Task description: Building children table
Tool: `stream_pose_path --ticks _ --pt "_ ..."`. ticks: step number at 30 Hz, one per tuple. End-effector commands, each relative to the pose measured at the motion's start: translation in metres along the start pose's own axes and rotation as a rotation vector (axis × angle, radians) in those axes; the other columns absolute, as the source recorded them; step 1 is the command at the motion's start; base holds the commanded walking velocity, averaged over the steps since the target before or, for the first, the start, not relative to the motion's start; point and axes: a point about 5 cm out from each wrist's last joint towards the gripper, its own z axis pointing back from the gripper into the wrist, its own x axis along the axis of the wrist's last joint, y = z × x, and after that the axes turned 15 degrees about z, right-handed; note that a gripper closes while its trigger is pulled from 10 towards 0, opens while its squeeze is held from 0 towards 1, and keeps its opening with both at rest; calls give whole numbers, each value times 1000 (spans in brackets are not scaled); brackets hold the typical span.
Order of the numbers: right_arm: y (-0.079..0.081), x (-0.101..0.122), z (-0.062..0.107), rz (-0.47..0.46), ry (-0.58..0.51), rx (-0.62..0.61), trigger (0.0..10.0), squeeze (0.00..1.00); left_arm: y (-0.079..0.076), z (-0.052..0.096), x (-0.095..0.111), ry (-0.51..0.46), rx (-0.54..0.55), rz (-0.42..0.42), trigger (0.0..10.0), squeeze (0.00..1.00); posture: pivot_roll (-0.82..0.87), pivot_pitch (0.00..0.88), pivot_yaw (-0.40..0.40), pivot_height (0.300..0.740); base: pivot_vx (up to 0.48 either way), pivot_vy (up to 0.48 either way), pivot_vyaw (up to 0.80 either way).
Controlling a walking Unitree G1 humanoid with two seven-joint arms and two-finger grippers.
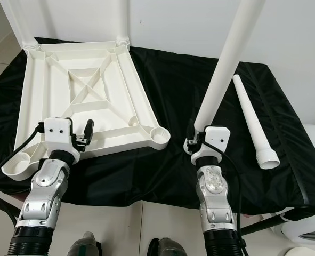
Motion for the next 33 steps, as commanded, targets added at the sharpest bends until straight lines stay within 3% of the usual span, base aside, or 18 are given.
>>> stream_pose_path --ticks 1,33 --pt "-5 -7 0 0 37 -12 10000 0 2 0 -1 4 37 3 10000 0 55 19 -83 740 0 0 0" --pt "-7 -8 -4 14 30 -8 10000 0 0 -3 4 -24 17 -7 10000 0 56 17 -83 740 0 0 0"
